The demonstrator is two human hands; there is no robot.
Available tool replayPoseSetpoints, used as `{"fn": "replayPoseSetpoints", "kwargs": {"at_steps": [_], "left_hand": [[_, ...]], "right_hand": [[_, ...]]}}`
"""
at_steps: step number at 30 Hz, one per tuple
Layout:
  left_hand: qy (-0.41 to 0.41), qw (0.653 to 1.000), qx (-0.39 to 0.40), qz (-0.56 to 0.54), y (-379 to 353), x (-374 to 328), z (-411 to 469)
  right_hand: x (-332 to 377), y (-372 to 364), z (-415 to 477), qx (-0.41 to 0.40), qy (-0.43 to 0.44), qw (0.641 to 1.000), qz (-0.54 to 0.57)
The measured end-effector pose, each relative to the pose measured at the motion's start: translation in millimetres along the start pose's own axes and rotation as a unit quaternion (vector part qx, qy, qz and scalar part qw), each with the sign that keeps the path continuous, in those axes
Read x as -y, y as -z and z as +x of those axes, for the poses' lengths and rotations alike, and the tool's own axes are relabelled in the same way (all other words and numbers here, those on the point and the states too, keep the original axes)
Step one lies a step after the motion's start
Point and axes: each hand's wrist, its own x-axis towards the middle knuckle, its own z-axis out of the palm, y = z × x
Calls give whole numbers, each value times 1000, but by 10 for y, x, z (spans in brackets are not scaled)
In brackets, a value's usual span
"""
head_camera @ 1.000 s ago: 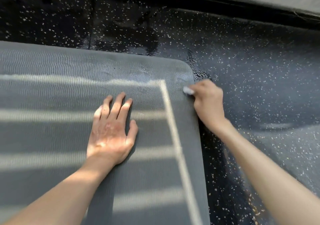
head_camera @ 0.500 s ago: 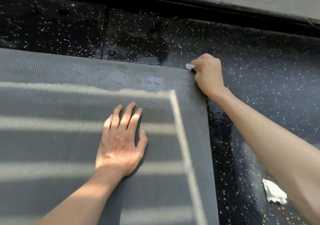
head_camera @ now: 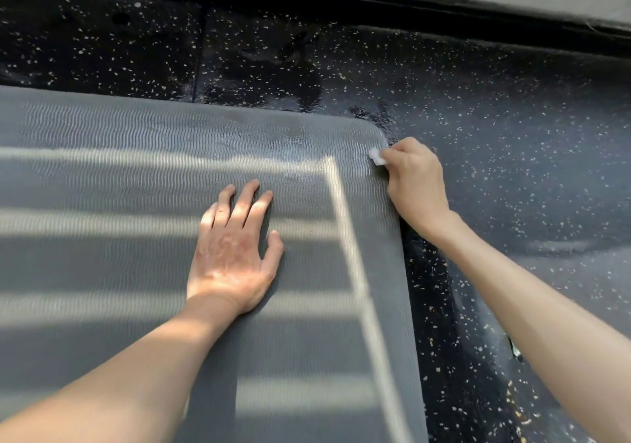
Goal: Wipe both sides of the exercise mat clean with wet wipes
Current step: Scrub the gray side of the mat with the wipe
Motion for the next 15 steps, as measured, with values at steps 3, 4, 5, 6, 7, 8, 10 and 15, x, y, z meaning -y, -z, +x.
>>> {"fn": "replayPoseSetpoints", "kwargs": {"at_steps": [3,4,5,6,7,8,10,15], "left_hand": [[1,1000,1,-3,17,-3,0],[1,1000,2,-4,23,-6,-11],[1,1000,4,-3,24,-7,-5],[1,1000,4,-3,29,-13,-17],[0,1000,2,-6,29,-23,-4],[-2,1000,1,-11,25,-33,8],[0,1000,0,-18,38,-31,-17],[-6,998,-14,-58,45,-21,-87]], "right_hand": [[93,105,-423,2,-5,1000,8],[139,160,-564,6,-4,1000,7],[179,205,-690,15,-5,1000,7],[219,260,-836,24,-6,1000,7],[248,318,-959,35,-8,999,6],[272,382,-1076,51,-7,999,6],[344,547,-1278,103,-7,994,25],[426,1111,-1411,189,-311,865,345]]}}
